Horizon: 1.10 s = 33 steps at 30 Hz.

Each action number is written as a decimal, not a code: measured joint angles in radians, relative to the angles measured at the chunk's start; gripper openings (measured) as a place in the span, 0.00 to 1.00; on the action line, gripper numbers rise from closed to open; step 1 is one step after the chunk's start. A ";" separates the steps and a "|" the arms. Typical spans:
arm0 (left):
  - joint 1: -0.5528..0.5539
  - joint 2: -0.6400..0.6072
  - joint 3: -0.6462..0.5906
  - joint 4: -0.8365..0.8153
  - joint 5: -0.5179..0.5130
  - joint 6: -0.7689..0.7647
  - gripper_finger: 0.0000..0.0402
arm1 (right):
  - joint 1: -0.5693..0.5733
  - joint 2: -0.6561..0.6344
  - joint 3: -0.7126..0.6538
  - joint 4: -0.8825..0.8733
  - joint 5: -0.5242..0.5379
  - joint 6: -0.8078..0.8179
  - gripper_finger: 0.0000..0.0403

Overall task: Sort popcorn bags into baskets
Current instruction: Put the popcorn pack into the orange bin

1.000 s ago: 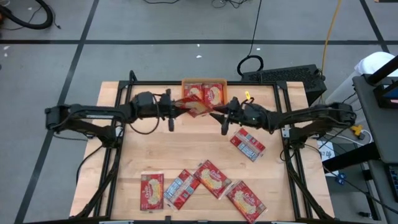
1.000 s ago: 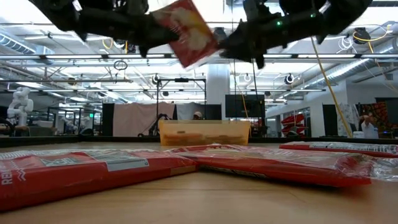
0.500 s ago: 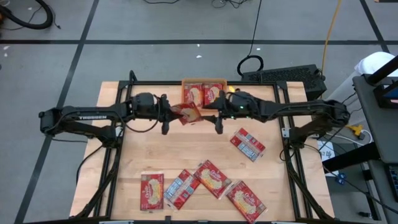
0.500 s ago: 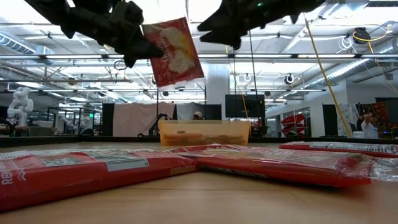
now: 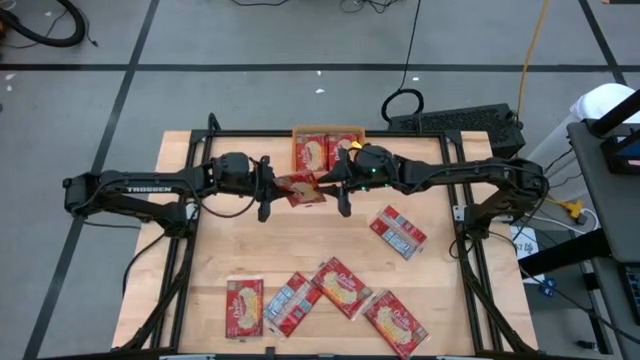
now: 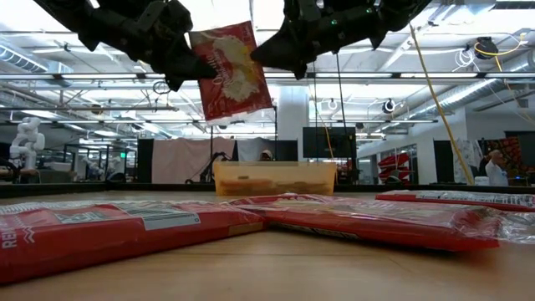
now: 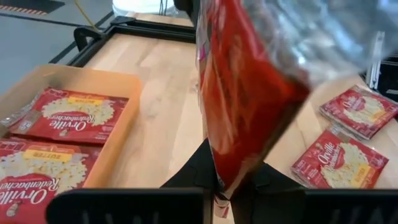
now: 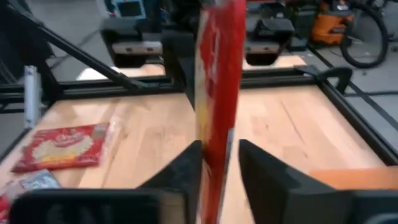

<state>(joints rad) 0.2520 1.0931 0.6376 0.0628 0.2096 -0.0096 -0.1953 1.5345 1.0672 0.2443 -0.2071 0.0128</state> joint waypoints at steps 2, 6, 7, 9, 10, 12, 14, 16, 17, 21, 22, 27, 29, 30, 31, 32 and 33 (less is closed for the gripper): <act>0.000 0.000 0.000 0.008 0.000 0.005 0.06 | -0.012 -0.001 0.000 0.020 -0.036 0.001 0.14; 0.000 0.000 0.000 0.038 -0.002 0.007 0.10 | -0.029 -0.002 0.000 0.034 -0.059 0.001 0.02; 0.000 0.000 0.000 0.044 -0.004 0.006 0.12 | -0.034 -0.001 0.000 0.035 -0.058 0.001 0.02; 0.000 0.000 0.000 0.054 -0.009 -0.018 0.15 | -0.042 -0.001 0.000 0.034 -0.059 0.001 0.03; 0.000 0.000 0.000 0.053 -0.010 -0.037 0.17 | -0.046 -0.001 0.000 0.026 -0.059 0.001 0.03; 0.000 0.000 0.000 0.039 -0.028 -0.056 0.22 | -0.055 -0.001 0.000 0.002 -0.060 0.000 0.02; -0.006 0.000 0.000 0.014 -0.065 -0.071 0.27 | -0.067 -0.006 -0.001 -0.033 -0.060 -0.001 0.01; -0.013 0.000 0.000 -0.033 -0.124 -0.094 0.32 | -0.079 -0.008 -0.001 -0.056 -0.060 -0.001 0.01; -0.017 0.000 0.000 -0.056 -0.157 -0.112 0.34 | -0.086 -0.008 -0.001 -0.065 -0.060 0.000 0.01; -0.038 0.000 0.000 -0.112 -0.277 -0.167 0.42 | -0.125 -0.008 -0.002 -0.092 -0.060 0.001 0.00; -0.046 0.000 -0.001 -0.115 -0.301 -0.177 0.44 | -0.139 -0.008 -0.002 -0.093 -0.060 0.001 0.00; -0.088 0.000 -0.035 -0.106 -0.362 -0.203 0.46 | -0.233 -0.017 -0.002 -0.105 -0.059 0.014 0.00; -0.104 0.000 -0.062 -0.050 -0.369 -0.204 0.45 | -0.282 -0.023 -0.002 -0.087 -0.058 0.053 0.00; -0.111 0.000 -0.080 -0.014 -0.369 -0.204 0.45 | -0.307 -0.023 0.000 -0.083 -0.058 0.072 0.00; -0.118 0.000 -0.099 0.023 -0.369 -0.206 0.44 | -0.330 -0.023 0.000 -0.087 -0.058 0.088 0.00; -0.124 0.000 -0.118 0.070 -0.369 -0.208 0.43 | -0.354 -0.022 -0.001 -0.097 -0.057 0.102 0.00; -0.130 0.000 -0.137 0.123 -0.369 -0.209 0.42 | -0.376 -0.021 -0.002 -0.102 -0.056 0.107 0.00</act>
<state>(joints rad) 0.1222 1.0931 0.5004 0.1858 -0.1594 -0.2184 -0.5709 1.5135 1.0653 0.1428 -0.2634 0.1196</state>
